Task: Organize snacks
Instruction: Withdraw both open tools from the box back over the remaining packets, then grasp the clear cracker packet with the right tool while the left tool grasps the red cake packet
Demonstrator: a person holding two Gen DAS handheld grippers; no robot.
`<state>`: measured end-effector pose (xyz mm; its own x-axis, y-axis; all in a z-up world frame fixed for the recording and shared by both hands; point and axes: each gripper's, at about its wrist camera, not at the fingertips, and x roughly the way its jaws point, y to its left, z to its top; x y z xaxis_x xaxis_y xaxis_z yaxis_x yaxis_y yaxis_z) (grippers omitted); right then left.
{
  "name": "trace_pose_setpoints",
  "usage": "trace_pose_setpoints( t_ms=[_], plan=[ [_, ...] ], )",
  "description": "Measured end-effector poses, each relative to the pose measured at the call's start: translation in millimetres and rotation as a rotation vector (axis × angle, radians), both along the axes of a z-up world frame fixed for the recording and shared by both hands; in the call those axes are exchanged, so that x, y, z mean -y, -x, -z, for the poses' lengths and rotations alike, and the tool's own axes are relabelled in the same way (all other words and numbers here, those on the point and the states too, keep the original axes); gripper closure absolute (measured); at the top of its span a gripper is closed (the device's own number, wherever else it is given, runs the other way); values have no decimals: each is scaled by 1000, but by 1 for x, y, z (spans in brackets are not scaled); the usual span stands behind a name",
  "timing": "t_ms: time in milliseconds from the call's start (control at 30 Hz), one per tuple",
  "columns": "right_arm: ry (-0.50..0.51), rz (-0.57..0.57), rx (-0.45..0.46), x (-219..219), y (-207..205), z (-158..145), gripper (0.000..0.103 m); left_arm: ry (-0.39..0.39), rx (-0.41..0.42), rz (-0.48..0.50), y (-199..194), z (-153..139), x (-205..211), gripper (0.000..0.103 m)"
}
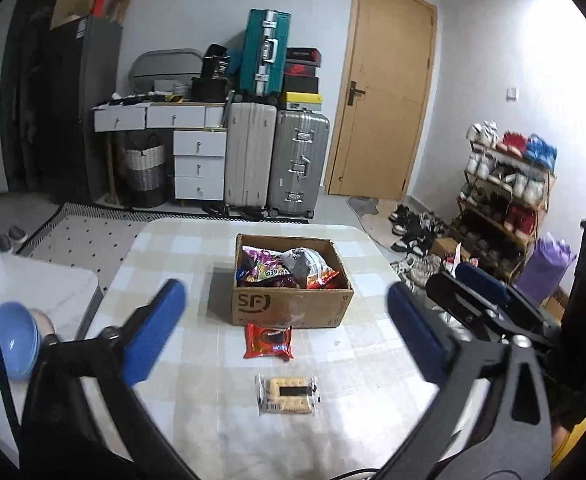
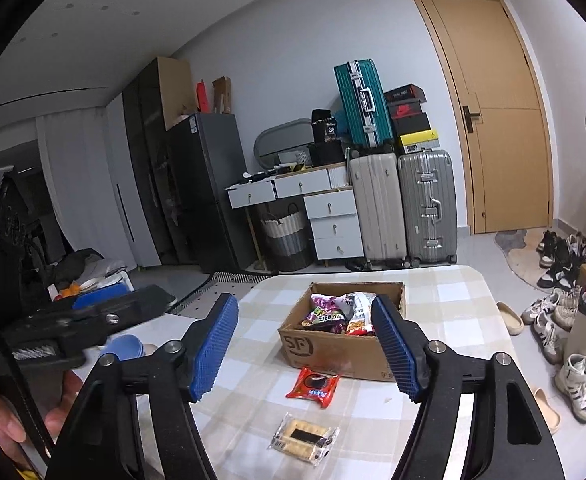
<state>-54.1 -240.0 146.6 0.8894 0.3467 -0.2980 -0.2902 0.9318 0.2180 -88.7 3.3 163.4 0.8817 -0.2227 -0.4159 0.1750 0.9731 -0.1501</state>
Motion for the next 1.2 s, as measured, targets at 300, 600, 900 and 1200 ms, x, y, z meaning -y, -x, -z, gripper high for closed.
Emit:
trace_pose_setpoints(
  t_ms=[300,600,900,1200],
  plan=[
    [-31,-19,16,-3,7,35,15,4,31,-71,16,31,-24,1],
    [-23,-48,-31,-8,-24,89,6,10,-65,-78,-47,103,-21,1],
    [-29,-77,-92,-4,-49,131,5,20,-180,-75,-96,164,-34,1],
    [-19,-84,-153,-10,-61,142,4,-4,-245,-80,-125,187,-38,1]
  ],
)
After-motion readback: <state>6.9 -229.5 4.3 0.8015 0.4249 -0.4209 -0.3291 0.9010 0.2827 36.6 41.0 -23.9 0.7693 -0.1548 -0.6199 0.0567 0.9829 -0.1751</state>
